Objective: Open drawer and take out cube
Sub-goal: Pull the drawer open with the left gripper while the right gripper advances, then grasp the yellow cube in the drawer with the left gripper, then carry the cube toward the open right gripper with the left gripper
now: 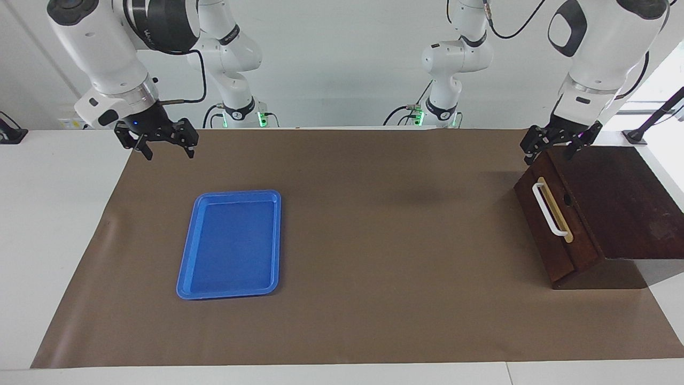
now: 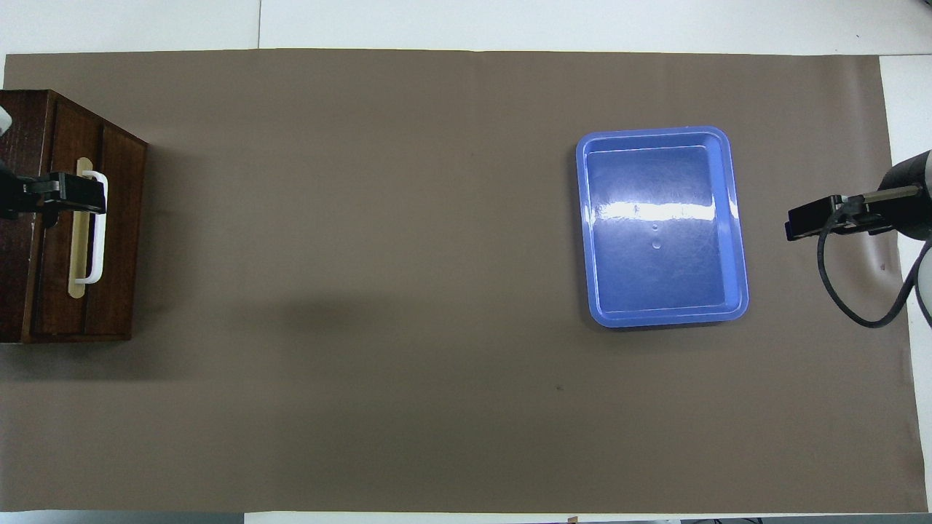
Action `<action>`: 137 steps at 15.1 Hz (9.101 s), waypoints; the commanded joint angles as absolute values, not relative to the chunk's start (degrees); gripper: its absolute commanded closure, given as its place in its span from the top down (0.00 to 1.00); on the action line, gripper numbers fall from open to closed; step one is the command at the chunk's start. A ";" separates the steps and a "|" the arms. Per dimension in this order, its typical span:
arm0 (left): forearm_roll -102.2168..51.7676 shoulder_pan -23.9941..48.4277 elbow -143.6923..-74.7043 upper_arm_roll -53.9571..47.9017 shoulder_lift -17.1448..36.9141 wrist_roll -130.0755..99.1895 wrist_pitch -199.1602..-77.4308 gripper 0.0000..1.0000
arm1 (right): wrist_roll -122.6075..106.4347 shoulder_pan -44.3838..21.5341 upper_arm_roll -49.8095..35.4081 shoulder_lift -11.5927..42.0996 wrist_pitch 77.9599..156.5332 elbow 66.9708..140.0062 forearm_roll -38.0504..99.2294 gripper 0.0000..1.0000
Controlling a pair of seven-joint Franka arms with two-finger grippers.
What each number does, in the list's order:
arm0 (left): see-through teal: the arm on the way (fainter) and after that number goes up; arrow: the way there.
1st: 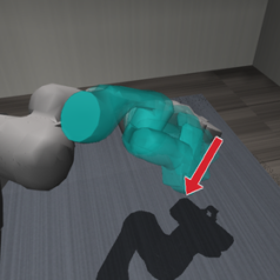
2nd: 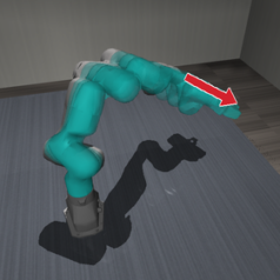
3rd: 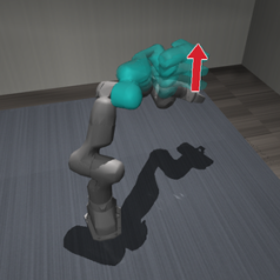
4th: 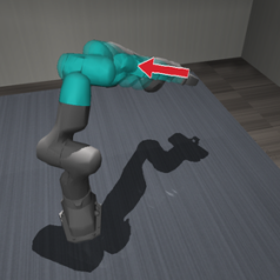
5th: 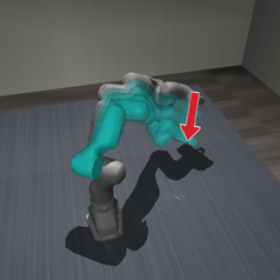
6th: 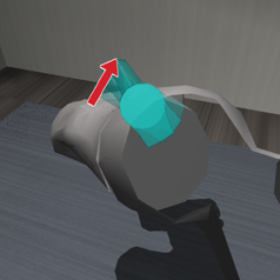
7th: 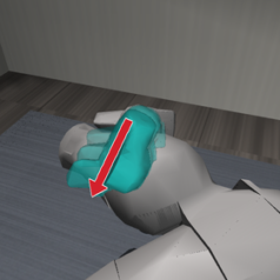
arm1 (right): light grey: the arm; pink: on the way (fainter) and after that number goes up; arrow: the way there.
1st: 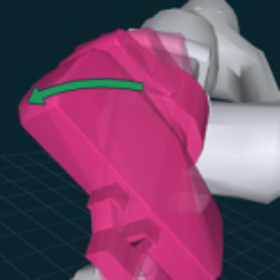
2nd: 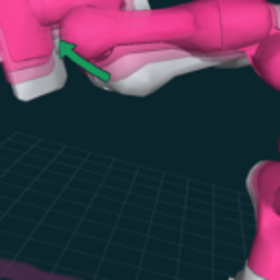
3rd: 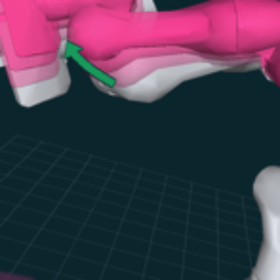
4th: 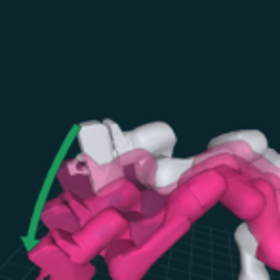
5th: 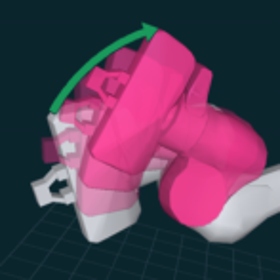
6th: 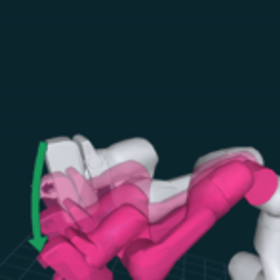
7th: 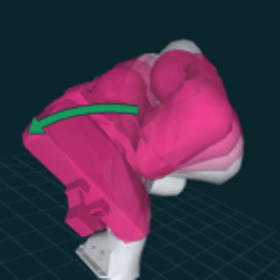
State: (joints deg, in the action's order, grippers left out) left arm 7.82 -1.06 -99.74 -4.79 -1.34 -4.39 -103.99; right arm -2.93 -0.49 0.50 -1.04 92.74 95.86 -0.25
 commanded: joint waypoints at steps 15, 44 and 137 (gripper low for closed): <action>30.85 1.15 -111.97 -4.57 7.21 -13.19 -123.57 1.00 | -21.76 -8.26 -0.09 -4.39 97.99 102.92 7.36 1.00; 24.26 12.13 -111.36 -4.83 10.90 -23.81 -127.53 1.00 | -105.02 -19.77 -0.09 5.36 113.47 111.09 58.80 1.00; 3.34 20.39 -114.61 -4.40 -0.26 -112.32 -117.07 0.00 | -125.42 -29.88 -5.54 38.67 122.87 85.43 93.52 1.00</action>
